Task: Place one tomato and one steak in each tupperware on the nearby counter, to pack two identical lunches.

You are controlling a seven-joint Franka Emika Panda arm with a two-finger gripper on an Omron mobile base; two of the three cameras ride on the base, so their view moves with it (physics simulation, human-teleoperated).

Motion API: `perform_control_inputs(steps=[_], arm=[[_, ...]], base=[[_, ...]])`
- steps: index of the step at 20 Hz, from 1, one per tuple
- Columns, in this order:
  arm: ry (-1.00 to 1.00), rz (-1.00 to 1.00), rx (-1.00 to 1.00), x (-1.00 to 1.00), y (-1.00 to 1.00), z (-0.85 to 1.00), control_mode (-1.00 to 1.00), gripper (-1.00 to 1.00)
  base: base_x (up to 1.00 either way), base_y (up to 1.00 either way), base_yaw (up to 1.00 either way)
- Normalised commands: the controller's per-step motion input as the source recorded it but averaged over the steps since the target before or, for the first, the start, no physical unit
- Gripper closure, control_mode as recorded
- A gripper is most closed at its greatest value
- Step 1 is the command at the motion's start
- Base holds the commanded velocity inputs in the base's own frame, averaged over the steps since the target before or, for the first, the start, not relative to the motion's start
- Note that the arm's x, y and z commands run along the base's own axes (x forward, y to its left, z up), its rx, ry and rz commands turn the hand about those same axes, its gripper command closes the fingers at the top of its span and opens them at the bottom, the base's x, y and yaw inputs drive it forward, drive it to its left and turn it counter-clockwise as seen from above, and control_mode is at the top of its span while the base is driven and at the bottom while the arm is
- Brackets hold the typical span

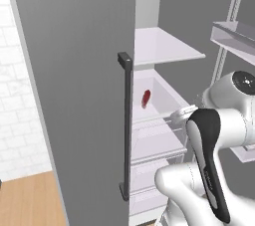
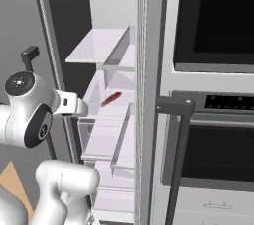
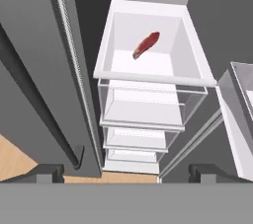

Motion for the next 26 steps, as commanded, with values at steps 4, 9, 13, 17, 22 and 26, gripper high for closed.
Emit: perform_control_inputs(steps=[4, 9, 13, 17, 22, 26], arm=[[-0.02, 0.0, 0.0, 0.0, -0.08, -0.15, -1.0, -1.0], [-0.07, 0.0, 0.0, 0.12, 0.0, -0.33, -1.0, -1.0], [-0.01, 0.0, 0.03, 0.59, -0.01, -0.28, -1.0, -1.0], [-0.06, 0.0, 0.08, 0.51, -0.05, -0.28, -1.0, -1.0], [-0.02, 0.0, 0.06, 0.33, -0.04, -0.09, -1.0, -1.0], [0.0, 0.0, 0.02, 0.42, 0.0, 0.0, -1.0, -1.0]], base=[[0.0, -0.05, 0.0], [0.0, 0.0, 0.0], [0.0, 0.0, 0.0], [0.0, 0.0, 0.0], [0.0, 0.0, 0.0], [0.0, 0.0, 0.0]])
